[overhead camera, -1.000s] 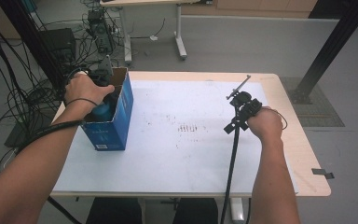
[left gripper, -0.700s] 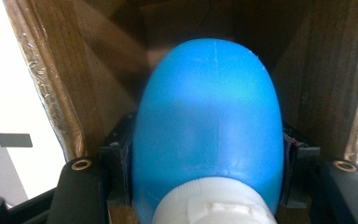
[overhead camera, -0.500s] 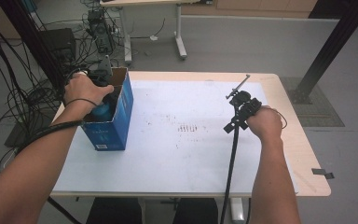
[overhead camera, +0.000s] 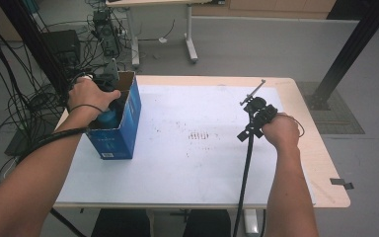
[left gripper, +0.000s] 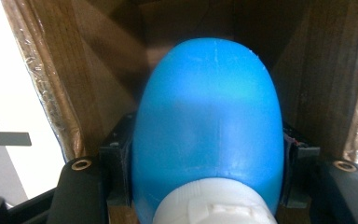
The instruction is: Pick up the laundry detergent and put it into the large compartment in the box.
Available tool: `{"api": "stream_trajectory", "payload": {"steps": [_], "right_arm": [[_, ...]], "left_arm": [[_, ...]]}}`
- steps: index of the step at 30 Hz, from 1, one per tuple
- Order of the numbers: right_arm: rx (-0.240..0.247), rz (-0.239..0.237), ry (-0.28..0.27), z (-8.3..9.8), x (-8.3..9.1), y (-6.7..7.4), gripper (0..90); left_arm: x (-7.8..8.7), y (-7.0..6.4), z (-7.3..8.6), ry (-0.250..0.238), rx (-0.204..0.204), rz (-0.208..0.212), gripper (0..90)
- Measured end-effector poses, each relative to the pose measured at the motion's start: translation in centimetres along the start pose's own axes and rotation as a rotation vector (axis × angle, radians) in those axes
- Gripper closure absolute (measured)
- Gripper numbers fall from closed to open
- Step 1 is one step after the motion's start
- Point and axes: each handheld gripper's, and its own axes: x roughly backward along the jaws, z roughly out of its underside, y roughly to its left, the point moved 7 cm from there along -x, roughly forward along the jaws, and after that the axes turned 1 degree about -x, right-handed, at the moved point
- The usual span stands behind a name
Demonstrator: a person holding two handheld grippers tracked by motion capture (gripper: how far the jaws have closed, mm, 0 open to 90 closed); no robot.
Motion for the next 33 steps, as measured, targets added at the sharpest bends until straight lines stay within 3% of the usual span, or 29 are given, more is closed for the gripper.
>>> {"api": "stream_trajectory", "payload": {"steps": [33], "right_arm": [[-0.003,-0.003,-0.007,0.42,-0.10,-0.15,3.6]], "left_arm": [[-0.01,-0.23,0.21,-0.007,0.004,-0.004,37.2]]}}
